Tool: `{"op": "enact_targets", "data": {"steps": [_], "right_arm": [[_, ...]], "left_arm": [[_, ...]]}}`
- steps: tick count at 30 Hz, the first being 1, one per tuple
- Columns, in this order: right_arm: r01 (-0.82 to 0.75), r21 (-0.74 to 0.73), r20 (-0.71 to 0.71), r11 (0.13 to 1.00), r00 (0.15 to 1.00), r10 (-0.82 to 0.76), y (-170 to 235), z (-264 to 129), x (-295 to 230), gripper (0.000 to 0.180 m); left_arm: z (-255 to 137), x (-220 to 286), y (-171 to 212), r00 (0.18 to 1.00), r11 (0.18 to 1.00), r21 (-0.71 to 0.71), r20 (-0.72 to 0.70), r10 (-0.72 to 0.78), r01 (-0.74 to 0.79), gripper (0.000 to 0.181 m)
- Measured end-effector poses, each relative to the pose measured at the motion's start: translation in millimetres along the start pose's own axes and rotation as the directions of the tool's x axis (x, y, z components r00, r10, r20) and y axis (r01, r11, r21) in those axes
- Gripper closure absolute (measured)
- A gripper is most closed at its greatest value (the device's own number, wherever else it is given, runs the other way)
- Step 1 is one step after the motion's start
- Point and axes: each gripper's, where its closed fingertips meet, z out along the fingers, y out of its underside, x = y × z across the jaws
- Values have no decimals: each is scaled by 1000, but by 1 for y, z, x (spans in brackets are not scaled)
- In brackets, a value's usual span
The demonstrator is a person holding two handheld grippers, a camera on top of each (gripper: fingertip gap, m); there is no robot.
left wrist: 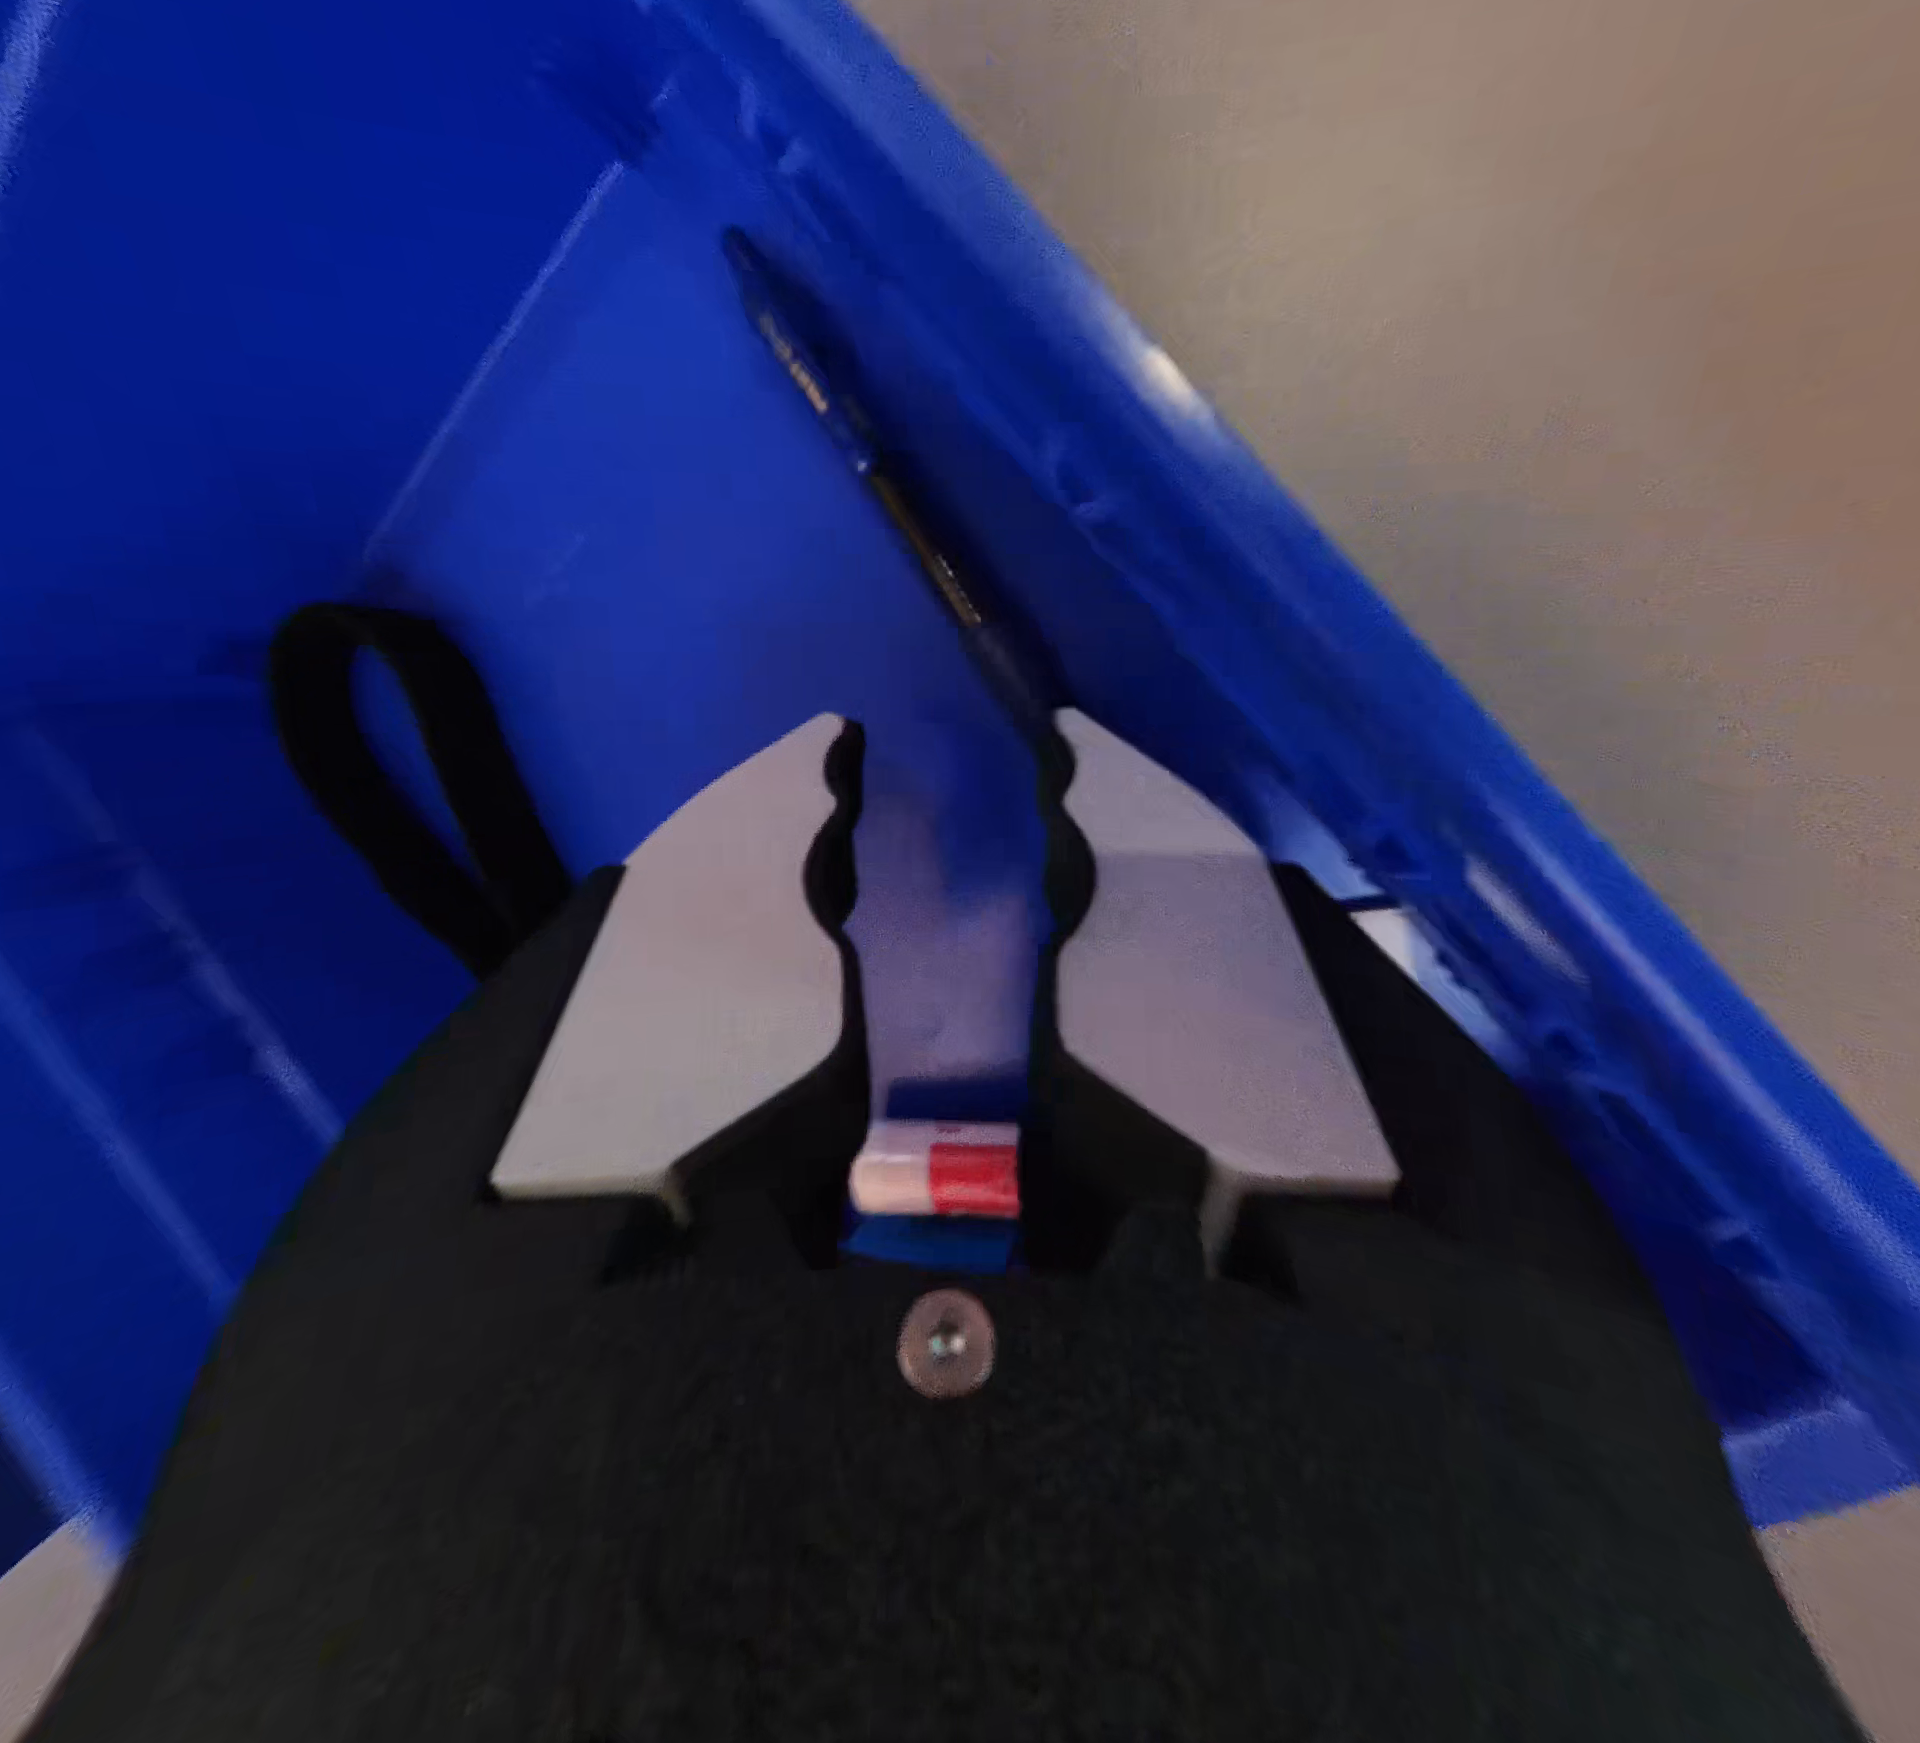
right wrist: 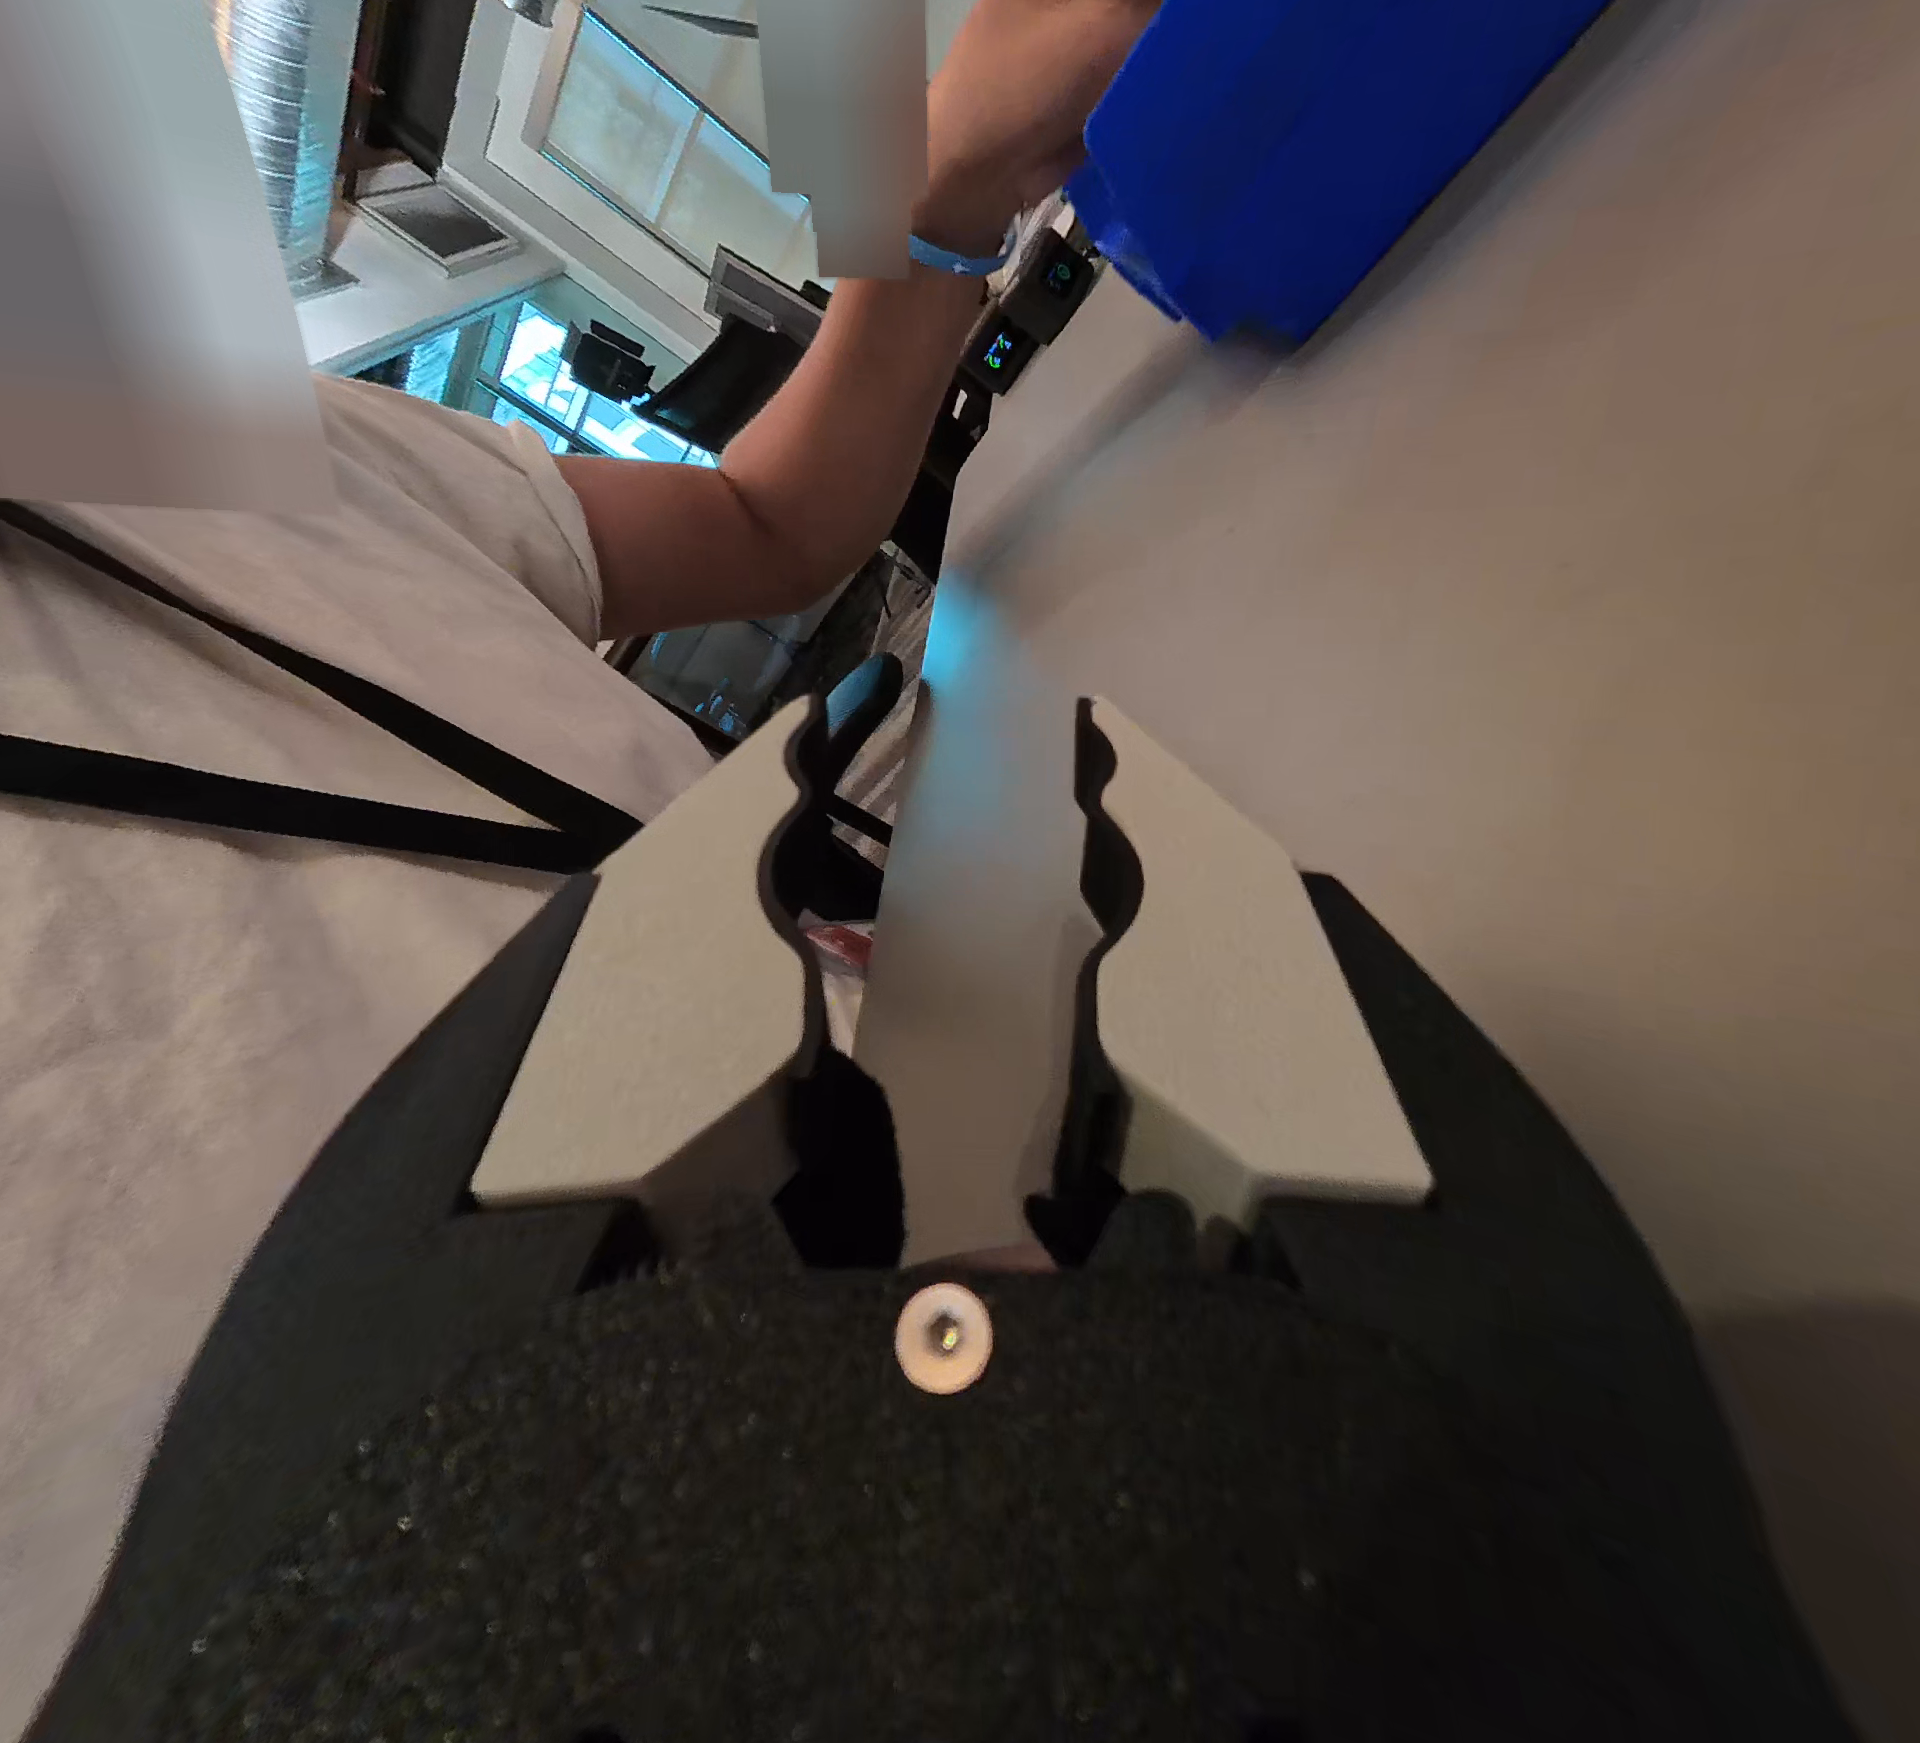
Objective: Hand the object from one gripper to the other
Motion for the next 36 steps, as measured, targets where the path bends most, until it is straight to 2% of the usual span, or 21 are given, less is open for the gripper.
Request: {"op": "enact_targets", "data": {"steps": [1, 2, 5, 6, 8, 9, 11, 14, 17, 20, 26, 29, 31, 32, 34, 36], "right_arm": [[3, -5, -2, 1000, 1000, -3, 1, 0, -1, 133], [5, -9, 2, 1000, 1000, -5, 2, 0, -2, 133], [14, -22, 12, 1000, 1000, -13, 4, 3, -7, 133], [17, -30, 14, 999, 1000, -17, 6, 4, -8, 133], [23, -40, 19, 999, 1000, -22, 8, 5, -11, 133], [25, -42, 21, 999, 1000, -24, 9, 6, -12, 133], [26, -43, 30, 999, 999, -25, 11, 7, -16, 133], [31, -45, 39, 999, 999, -29, 12, 9, -20, 133], [42, -39, 52, 998, 998, -40, 10, 10, -25, 133], [53, -29, 37, 998, 998, -51, 5, 10, -25, 133], [85, 9, -17, 996, 996, -85, -6, 9, -20, 133], [118, 34, -40, 992, 992, -116, -9, 8, -25, 133], [171, 54, -79, 984, 983, -166, -13, 7, -27, 132], [194, 69, -92, 978, 978, -188, -16, 6, -29, 133], [239, 107, -86, 965, 969, -230, -27, 5, -35, 133], [275, 162, -43, 948, 961, -272, -43, 4, -45, 132]], "left_arm": [[-2, -5, 1, 999, 1000, 1, 46, 21, -21, 152], [-2, -4, 0, 999, 1000, 20, 49, 20, -21, 152], [1, 20, -2, 979, 993, 35, -177, -106, 114, 152], [1, 21, -2, 967, 988, 37, -211, -142, 153, 153], [7, 9, 8, 980, 990, -7, -142, -140, 140, 157], [9, 8, 12, 982, 991, -20, -135, -132, 131, 152], [9, 14, 13, 969, 988, -14, -192, -156, 157, 167], [8, 13, 17, 970, 989, -19, -189, -151, 150, 168], [5, 3, 19, 984, 990, 5, -107, -141, 142, 169], [-16, -9, 12, 986, 980, 106, -19, -166, 167, 170], [-88, -5, -6, 973, 936, 310, 103, -206, 166, 169], [-128, 13, -16, 965, 879, 442, 95, -244, 179, 170], [-154, 39, -27, 966, 806, 555, 14, -259, 208, 170], [-167, 59, -34, 965, 749, 618, -67, -253, 239, 170], [-193, 111, -50, 934, 601, 718, -317, -167, 351, 170], [-210, 167, -58, 834, 478, 730, -551, -13, 489, 170]]}}
